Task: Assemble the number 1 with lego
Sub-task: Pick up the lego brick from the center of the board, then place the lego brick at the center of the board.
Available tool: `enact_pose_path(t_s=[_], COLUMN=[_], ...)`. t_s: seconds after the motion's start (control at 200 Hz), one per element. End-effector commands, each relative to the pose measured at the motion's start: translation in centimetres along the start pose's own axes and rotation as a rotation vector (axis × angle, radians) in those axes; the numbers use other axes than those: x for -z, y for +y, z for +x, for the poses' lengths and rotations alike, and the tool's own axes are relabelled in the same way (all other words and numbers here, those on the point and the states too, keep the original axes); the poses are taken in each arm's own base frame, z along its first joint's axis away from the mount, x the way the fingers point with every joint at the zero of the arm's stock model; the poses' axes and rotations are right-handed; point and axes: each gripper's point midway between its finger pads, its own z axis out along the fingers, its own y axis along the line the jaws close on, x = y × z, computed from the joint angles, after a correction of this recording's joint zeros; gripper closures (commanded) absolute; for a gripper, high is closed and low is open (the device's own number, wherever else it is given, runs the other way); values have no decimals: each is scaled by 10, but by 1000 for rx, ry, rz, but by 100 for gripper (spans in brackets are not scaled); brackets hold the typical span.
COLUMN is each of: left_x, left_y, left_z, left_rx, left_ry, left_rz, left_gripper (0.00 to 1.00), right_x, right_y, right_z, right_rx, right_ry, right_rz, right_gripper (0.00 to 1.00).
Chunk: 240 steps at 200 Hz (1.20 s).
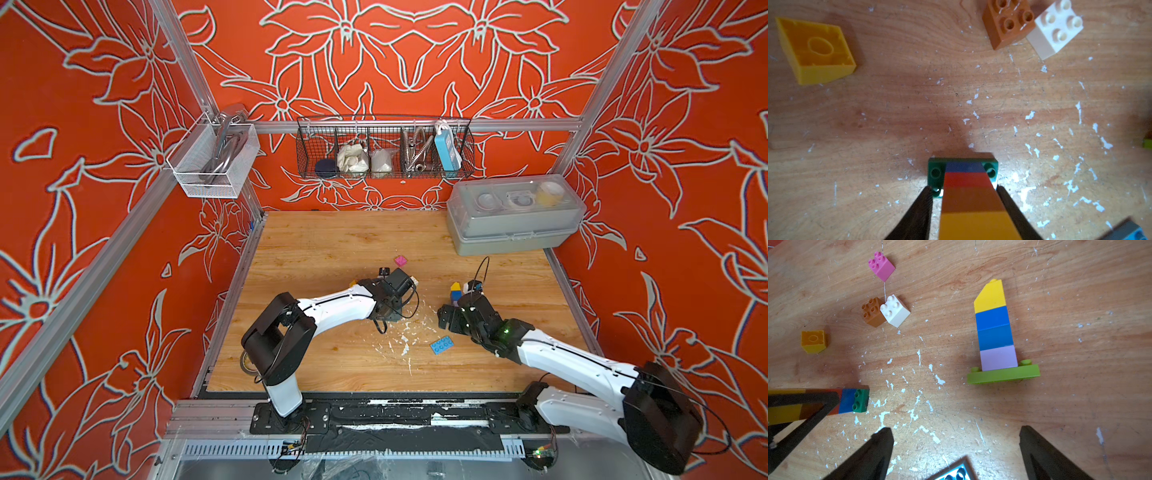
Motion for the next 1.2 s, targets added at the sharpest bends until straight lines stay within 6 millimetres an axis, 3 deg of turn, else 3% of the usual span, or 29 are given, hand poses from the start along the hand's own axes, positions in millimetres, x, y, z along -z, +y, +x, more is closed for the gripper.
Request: enact_pose_path(t_s=[0.0, 0.41, 0.57, 0.746, 0.876, 1.011, 1.196], left_x=[2, 12, 38, 69, 67, 53, 39], left_y=[6, 19, 19, 0, -12, -24, -32], left_z=[-5, -3, 1, 8, 29, 44, 39], left_rx=[-5, -48, -80, -184, -230, -172, -143], left_ry=[0, 104, 274, 538, 750, 843, 843], left_rz=[-41, -140, -197, -190, -159, -92, -103], left_gripper=[50, 81, 86, 87, 88, 91, 90], right_x=[-2, -1, 0, 1, 3, 5, 8], right_y=[-3, -2, -3, -2, -3, -3, -2], right_z=[-1, -2, -2, -2, -2, -2, -1], right_rx=[-12, -13, -17, -21, -25, -28, -30], right_ry=[-5, -6, -8, -10, -16, -23, -30], right_rz=[10, 6, 2, -8, -17, -29, -49], right_gripper=[0, 0, 0, 0, 0, 0, 0])
